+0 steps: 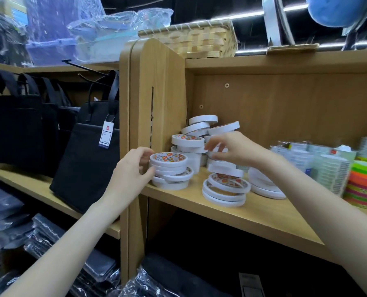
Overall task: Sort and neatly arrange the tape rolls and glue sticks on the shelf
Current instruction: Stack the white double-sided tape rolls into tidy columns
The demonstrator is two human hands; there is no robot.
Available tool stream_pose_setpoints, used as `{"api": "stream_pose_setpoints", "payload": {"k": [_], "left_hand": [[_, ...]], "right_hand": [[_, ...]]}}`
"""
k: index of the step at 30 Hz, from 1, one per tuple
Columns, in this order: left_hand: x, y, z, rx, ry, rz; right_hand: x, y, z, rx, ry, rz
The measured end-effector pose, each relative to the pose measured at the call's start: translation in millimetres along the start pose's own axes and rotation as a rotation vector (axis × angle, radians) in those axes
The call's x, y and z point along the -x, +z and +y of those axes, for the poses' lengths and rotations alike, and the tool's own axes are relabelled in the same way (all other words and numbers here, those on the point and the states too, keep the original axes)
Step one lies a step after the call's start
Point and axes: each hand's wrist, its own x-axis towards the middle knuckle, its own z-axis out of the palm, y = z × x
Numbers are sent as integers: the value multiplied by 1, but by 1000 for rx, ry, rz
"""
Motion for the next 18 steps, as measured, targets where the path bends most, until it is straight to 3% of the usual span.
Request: {"api": "stream_pose_setpoints", "payload": {"k": [3, 10, 18], "left_hand": [[8, 4, -2, 69, -65, -4], [19, 13, -5, 146, -64, 8], [22, 22, -7, 53, -64, -29]], "right_hand": [[-8, 15, -28, -178, -121, -159], [-27, 36, -48, -105, -176, -310], [-17, 23, -34, -156, -183, -112]]}}
